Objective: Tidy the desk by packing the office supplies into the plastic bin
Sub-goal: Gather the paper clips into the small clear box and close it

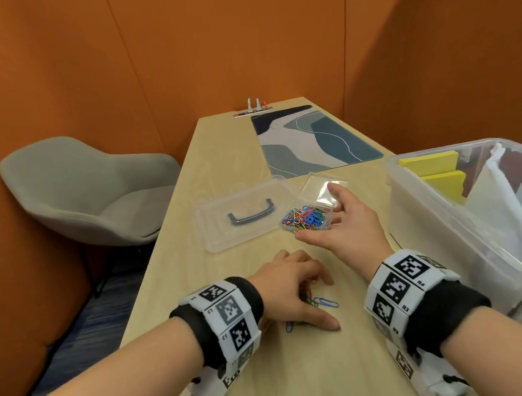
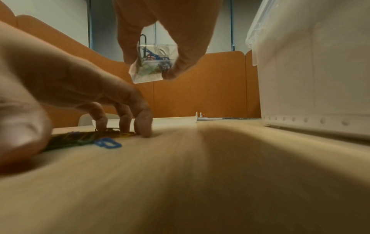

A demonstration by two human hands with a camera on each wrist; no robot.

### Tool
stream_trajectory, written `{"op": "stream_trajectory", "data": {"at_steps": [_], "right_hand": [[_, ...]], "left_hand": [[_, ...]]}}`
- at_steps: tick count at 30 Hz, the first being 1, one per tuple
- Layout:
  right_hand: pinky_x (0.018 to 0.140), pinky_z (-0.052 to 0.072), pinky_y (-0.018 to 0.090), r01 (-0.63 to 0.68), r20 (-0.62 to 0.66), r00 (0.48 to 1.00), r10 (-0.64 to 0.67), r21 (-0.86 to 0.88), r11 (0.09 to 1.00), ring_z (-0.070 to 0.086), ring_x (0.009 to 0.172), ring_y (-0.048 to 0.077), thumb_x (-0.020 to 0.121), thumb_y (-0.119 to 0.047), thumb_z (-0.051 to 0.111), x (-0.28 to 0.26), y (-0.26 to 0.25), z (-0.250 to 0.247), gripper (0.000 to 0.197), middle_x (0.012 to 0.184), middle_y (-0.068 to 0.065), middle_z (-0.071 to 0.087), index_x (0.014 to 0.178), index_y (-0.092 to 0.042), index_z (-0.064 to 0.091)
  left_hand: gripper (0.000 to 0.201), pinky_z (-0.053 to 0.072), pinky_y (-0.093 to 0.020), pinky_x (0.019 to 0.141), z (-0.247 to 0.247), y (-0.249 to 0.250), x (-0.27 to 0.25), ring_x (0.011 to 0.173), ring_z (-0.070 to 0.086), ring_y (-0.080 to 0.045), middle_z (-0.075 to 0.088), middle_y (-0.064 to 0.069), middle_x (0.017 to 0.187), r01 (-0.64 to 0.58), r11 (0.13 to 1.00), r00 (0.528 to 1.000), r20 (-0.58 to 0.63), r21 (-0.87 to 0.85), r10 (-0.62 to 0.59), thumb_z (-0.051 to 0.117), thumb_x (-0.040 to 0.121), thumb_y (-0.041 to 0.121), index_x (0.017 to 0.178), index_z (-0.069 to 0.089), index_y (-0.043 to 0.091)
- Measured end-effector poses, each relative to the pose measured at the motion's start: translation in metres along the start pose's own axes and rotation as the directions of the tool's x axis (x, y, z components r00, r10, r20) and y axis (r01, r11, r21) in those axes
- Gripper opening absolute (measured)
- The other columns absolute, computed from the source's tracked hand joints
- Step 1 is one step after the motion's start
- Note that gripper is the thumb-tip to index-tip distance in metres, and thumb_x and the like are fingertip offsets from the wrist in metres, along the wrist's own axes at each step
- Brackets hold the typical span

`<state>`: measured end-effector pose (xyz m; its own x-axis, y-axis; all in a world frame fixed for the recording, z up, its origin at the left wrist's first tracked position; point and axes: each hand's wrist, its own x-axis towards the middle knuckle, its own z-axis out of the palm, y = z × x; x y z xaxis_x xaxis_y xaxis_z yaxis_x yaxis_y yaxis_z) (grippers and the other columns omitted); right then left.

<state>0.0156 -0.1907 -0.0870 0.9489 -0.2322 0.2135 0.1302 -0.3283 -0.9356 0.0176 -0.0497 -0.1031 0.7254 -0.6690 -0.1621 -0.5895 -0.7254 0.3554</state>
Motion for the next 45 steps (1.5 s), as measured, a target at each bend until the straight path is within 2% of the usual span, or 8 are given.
{"op": "stream_trajectory", "data": {"at_steps": [7,12,14,20,26,32,38,45], "right_hand": [[0.099,0.048,0.037,-0.003,0.023,1.0,0.004,-0.039,0.999,0.06,0.11,0.02,0.058,-0.019,0.087,0.001,0.0,0.0,0.101,0.106,-0.002,0.049,0.143,-0.015,0.033],[0.098,0.049,0.039,-0.008,0.051,0.999,0.01,-0.03,1.0,0.061,0.109,0.021,0.057,-0.021,0.087,0.0,0.002,0.001,0.102,0.107,-0.001,0.051,0.143,-0.015,0.033],[0.098,0.049,0.039,-0.021,0.059,0.998,0.022,-0.022,1.0,0.061,0.108,0.021,0.057,-0.019,0.088,0.0,0.002,0.002,0.102,0.109,0.002,0.053,0.143,-0.015,0.034],[0.099,0.048,0.036,-0.069,0.114,0.991,0.067,0.018,0.997,0.061,0.107,0.02,0.056,-0.012,0.088,-0.001,0.002,0.002,0.102,0.111,0.003,0.051,0.143,-0.013,0.033],[0.099,0.047,0.031,-0.101,0.212,0.972,0.105,-0.031,0.994,0.06,0.11,0.02,0.057,-0.012,0.087,-0.001,0.004,0.004,0.104,0.13,0.012,0.052,0.144,-0.013,0.03],[0.092,0.049,0.025,-0.117,0.257,0.959,0.117,-0.015,0.993,0.062,0.106,0.02,0.058,-0.008,0.086,-0.002,0.004,0.004,0.103,0.13,0.01,0.052,0.144,-0.011,0.029],[0.084,0.05,0.022,-0.121,0.309,0.945,0.103,0.039,0.992,0.067,0.095,0.02,0.061,-0.005,0.083,-0.004,0.0,0.005,0.096,0.11,0.009,0.058,0.143,-0.011,0.033],[0.083,0.05,0.025,-0.127,0.289,0.953,0.09,0.113,0.985,0.064,0.084,0.019,0.06,-0.003,0.084,-0.003,0.002,0.005,0.093,0.097,0.006,0.053,0.14,-0.012,0.037]], "left_hand": [[0.014,0.032,-0.017,0.082,-0.002,-0.01,-0.011,0.087,0.042,-0.012,0.059,0.0,0.103,-0.117,0.992,0.992,-0.05,0.048,0.119,0.063,0.082,0.025,0.094,0.067,0.019],[0.071,0.033,-0.032,0.106,-0.011,-0.036,-0.031,0.119,0.034,-0.01,0.042,0.013,0.127,0.097,0.995,0.994,-0.058,-0.014,-0.097,0.06,0.05,0.075,0.113,0.052,0.043],[0.088,0.029,-0.038,0.11,-0.011,-0.041,-0.037,0.124,0.028,-0.011,0.035,0.015,0.132,0.164,0.984,0.986,0.015,0.063,-0.165,0.063,0.041,0.078,0.121,0.042,0.05],[0.042,0.032,0.0,0.08,-0.013,-0.043,-0.04,0.089,0.045,0.004,0.045,0.015,0.103,0.05,0.995,0.998,0.038,-0.091,-0.047,0.077,0.072,0.034,0.111,0.063,0.035],[0.023,0.047,-0.019,0.083,-0.017,-0.045,-0.039,0.083,0.058,-0.006,0.068,-0.002,0.102,0.072,0.98,0.997,0.016,-0.187,-0.07,0.072,0.077,0.014,0.099,0.073,0.021],[0.021,0.054,-0.022,0.072,-0.063,-0.034,-0.037,0.076,0.061,-0.015,0.072,-0.016,0.091,0.029,0.925,0.998,-0.043,-0.379,-0.049,0.068,0.08,0.002,0.084,0.071,0.023],[0.014,0.054,-0.013,0.071,-0.102,-0.01,-0.014,0.075,0.062,-0.011,0.071,-0.007,0.094,-0.039,0.95,0.957,-0.286,-0.311,-0.054,0.068,0.082,0.009,0.094,0.072,0.015],[0.024,0.046,-0.006,0.077,-0.089,-0.001,-0.009,0.09,0.061,-0.005,0.069,0.004,0.098,0.012,0.981,0.959,-0.275,-0.194,-0.066,0.066,0.084,0.013,0.108,0.069,0.017]]}}
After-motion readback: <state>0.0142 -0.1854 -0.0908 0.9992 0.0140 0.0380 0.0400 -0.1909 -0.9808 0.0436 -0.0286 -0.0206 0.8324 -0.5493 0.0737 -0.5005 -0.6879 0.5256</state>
